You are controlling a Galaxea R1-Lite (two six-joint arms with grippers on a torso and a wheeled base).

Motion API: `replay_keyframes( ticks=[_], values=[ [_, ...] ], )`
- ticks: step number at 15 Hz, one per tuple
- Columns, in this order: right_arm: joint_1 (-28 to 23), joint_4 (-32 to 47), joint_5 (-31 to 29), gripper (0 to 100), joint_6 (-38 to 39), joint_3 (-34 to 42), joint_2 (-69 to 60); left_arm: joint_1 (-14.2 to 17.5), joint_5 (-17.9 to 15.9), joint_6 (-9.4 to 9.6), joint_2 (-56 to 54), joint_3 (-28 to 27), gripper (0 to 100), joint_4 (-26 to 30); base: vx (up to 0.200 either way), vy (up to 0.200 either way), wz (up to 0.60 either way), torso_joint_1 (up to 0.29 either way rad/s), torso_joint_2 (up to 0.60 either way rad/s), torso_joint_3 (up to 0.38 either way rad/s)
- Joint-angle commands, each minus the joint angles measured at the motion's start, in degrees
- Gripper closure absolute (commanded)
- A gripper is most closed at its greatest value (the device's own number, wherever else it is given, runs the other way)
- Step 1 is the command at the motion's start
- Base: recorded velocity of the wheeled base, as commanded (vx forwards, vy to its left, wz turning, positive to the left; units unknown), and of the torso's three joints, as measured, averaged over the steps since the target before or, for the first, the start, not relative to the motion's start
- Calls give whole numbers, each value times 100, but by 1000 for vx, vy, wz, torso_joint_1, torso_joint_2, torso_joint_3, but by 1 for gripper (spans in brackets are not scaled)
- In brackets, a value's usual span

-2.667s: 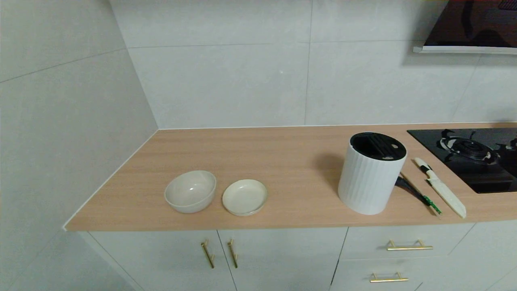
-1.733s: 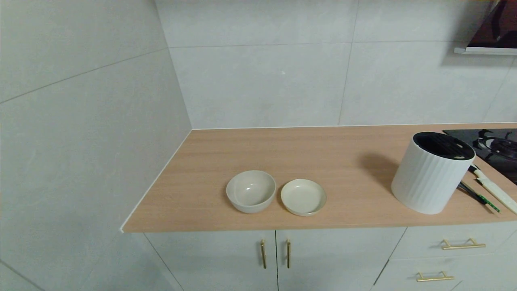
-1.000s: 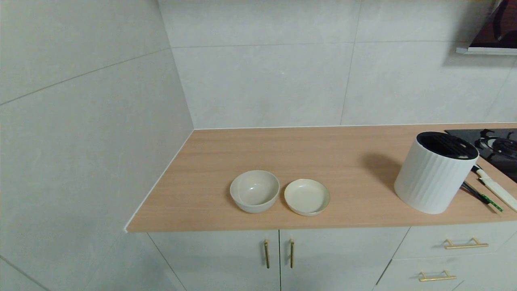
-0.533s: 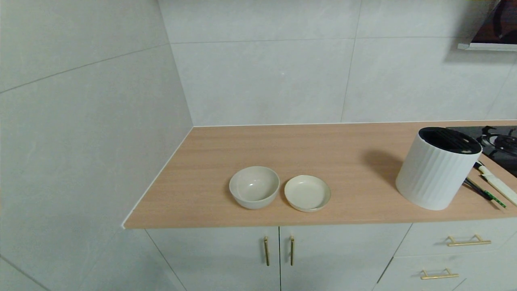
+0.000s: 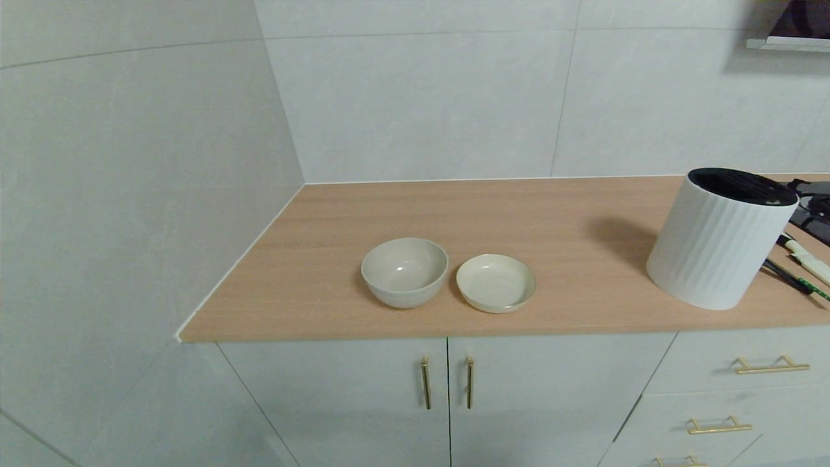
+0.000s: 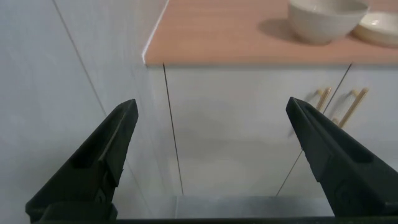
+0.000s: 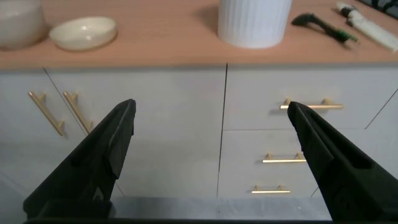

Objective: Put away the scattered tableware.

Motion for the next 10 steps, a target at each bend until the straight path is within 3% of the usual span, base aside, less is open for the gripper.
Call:
replay_keyframes(
  ticks=[1, 10],
  values=[
    [0, -4, 2, 0, 0, 0, 7, 0, 4, -1, 0, 0, 0, 0, 0, 0, 0, -251, 540, 295],
    [0, -4, 2, 0, 0, 0, 7, 0, 4, -1, 0, 0, 0, 0, 0, 0, 0, -220, 512, 288]
  ],
)
